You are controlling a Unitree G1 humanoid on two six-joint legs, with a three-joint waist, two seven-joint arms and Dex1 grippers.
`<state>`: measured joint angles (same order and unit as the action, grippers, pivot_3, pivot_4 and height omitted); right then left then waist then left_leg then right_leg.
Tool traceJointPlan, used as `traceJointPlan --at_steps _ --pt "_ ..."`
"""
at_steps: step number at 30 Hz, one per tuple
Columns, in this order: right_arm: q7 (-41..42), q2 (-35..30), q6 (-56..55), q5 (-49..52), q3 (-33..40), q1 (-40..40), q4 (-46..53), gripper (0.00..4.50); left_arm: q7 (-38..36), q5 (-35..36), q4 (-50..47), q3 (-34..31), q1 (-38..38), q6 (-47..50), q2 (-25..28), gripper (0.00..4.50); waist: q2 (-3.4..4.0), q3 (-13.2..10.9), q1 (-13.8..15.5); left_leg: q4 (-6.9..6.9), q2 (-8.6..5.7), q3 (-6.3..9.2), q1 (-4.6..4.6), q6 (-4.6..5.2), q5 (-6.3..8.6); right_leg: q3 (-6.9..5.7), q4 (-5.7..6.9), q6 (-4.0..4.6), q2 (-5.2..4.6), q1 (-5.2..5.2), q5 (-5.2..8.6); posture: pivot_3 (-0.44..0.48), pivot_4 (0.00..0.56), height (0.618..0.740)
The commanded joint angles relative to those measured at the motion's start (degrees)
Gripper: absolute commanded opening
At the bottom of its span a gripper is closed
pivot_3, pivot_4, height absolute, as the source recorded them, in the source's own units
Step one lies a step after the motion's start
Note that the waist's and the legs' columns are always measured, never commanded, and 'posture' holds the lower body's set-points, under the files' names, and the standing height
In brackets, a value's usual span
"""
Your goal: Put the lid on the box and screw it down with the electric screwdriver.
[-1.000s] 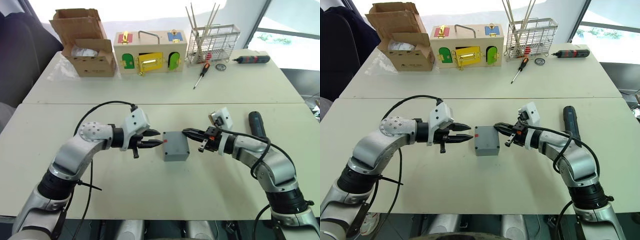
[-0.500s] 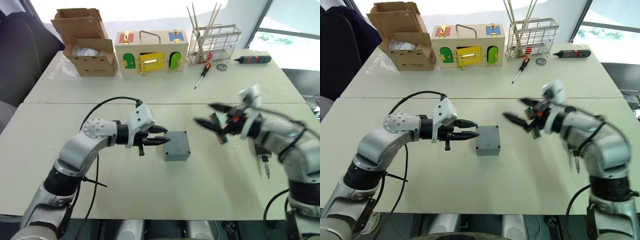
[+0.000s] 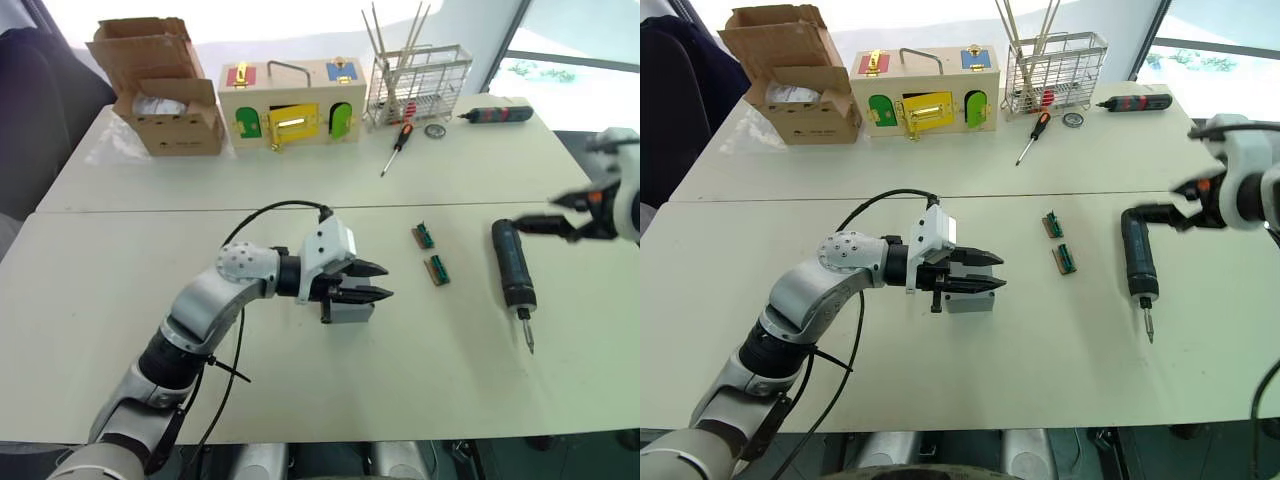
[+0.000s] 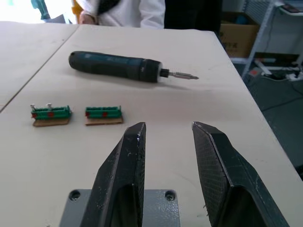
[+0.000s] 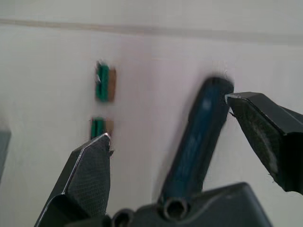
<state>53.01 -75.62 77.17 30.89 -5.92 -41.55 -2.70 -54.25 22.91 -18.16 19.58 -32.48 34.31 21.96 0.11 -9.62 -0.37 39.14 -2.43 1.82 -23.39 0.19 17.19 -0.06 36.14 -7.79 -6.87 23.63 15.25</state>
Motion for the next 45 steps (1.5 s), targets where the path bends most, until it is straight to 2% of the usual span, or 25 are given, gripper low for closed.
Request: traceJointPlan --at_steps 1,4,7,13,17,22,24,27,32,33,34,38,39,42,45 --pt "6.62 -2.92 4.86 -0.16 -6.21 -3.35 -4.46 4.48 1.33 -0.50 -2.63 0.92 0.59 -1.44 -1.21 1.53 0.02 0.00 -0.06 0.03 -0.05 -0.05 0.01 0.00 0.00 0.05 0.01 0.00 -0.04 0.00 0.00 0.000 0.150 0.730" --pt "11.60 -3.90 2.70 -3.72 -13.51 -4.28 -8.46 4.48 3.66 -0.70 -4.40 1.50 1.82 -0.75 -2.55 1.53 0.02 0.00 0.00 0.06 -0.11 -0.06 0.01 0.00 0.00 0.07 0.01 0.00 -0.08 -0.01 0.00 0.000 0.150 0.730" --pt "12.69 -1.27 1.14 -6.65 -16.65 -5.69 -13.47 4.48 6.35 -0.84 -5.84 1.35 3.12 0.18 -3.58 1.53 0.01 0.00 -0.08 0.05 -0.11 -0.06 0.01 0.00 0.00 0.07 0.01 0.00 -0.08 0.01 0.00 0.000 0.150 0.730" --pt "11.94 4.29 -2.11 -11.77 -18.71 -7.83 -20.51 4.48 9.19 -0.69 -7.88 1.25 5.16 1.03 -3.87 1.53 0.05 0.01 -0.12 0.04 -0.09 -0.06 0.01 -0.03 -0.02 0.06 0.07 -0.01 -0.07 0.07 0.00 0.000 0.150 0.730" --pt "9.75 10.54 -2.38 -15.92 -19.88 -11.09 -28.95 4.48 10.60 -0.91 -7.81 1.21 5.26 1.15 -4.42 1.53 0.04 0.01 -0.02 0.04 -0.11 -0.07 0.01 -0.08 -0.04 0.07 0.07 -0.01 -0.07 0.07 0.00 0.000 0.150 0.730" --pt "11.60 12.89 -5.38 -20.00 -22.15 -12.25 -34.10 4.48 11.92 -1.19 -7.88 1.75 5.18 1.28 -4.95 1.53 0.03 0.01 0.96 0.05 -0.14 -0.05 0.01 -0.10 -0.05 0.06 0.04 -0.01 -0.08 0.04 0.00 0.000 0.150 0.730" --pt "12.88 12.80 -7.49 -21.72 -23.74 -10.44 -32.86 4.48 12.85 -1.27 -8.19 2.04 6.09 1.37 -5.35 1.53 -0.02 0.04 1.08 0.08 -0.15 -0.04 0.02 -0.11 -0.06 0.05 0.03 0.00 -0.08 -0.01 -0.01 0.000 0.150 0.730" --pt "17.74 10.04 -10.03 -23.39 -27.06 -6.54 -26.28 3.81 13.59 -1.53 -8.70 2.48 6.68 1.46 -5.22 1.53 -0.11 0.09 1.20 0.13 -0.17 0.03 0.09 -0.11 -0.06 0.02 0.01 0.00 -0.07 -0.18 -0.01 0.000 0.150 0.730" --pt "21.22 8.46 -11.55 -25.87 -28.12 -3.77 -21.59 2.26 14.18 -1.61 -8.59 2.47 6.80 1.33 -5.23 1.53 -0.12 0.09 1.18 0.12 -0.16 0.12 0.09 -0.11 -0.05 -0.06 0.02 -0.01 -0.06 -0.16 -0.01 0.000 0.150 0.730" --pt "21.40 8.56 -11.34 -26.24 -27.92 -3.53 -21.39 1.95 14.25 -1.66 -8.47 2.52 6.75 1.27 -5.28 1.53 -0.12 0.10 1.18 0.11 -0.16 0.13 0.10 -0.12 -0.05 -0.06 0.03 -0.01 -0.06 -0.17 -0.01 0.000 0.150 0.730" --pt "21.56 8.51 -11.37 -26.48 -27.78 -2.73 -20.60 1.87 14.28 -1.75 -8.21 2.54 6.73 1.10 -5.33 1.53 -0.12 0.10 1.22 0.11 -0.14 0.14 0.10 -0.12 -0.05 -0.08 0.02 -0.01 -0.04 -0.17 -0.01 0.000 0.150 0.730" --pt "20.68 9.78 -9.99 -26.87 -25.97 -0.95 -19.45 1.86 14.08 -1.86 -7.49 2.43 6.84 0.53 -5.25 1.53 -0.15 0.11 1.29 0.10 -0.14 0.19 0.09 -0.13 -0.06 -0.11 0.02 0.00 -0.05 -0.19 -0.01 0.000 0.150 0.730" --pt "18.64 11.64 -10.02 -26.54 -23.19 -1.92 -20.43 1.86 13.92 -2.01 -6.85 2.19 6.57 0.21 -5.15 1.53 -0.27 0.19 1.19 0.10 -0.14 0.19 0.09 -0.13 -0.06 -0.11 0.02 0.00 -0.05 -0.19 -0.01 0.000 0.150 0.730" --pt "10.75 17.19 -11.73 -25.41 -11.11 -11.47 -25.42 1.86 12.33 -1.87 -4.95 1.06 4.75 -0.04 -3.98 1.53 -0.68 0.37 0.09 0.10 -0.07 0.15 0.17 -0.20 -0.10 -0.09 0.03 0.00 0.00 -0.21 -0.01 0.000 0.150 0.730" --pt "9.85 17.12 -7.00 -21.35 -2.51 -15.81 -19.01 1.86 9.48 -0.89 -3.95 -0.51 3.86 0.05 -1.32 1.53 0.19 0.13 -0.65 0.10 -0.11 -0.14 0.11 -0.28 -0.15 0.20 0.07 -0.06 -0.04 0.00 -0.15 0.000 0.150 0.730"
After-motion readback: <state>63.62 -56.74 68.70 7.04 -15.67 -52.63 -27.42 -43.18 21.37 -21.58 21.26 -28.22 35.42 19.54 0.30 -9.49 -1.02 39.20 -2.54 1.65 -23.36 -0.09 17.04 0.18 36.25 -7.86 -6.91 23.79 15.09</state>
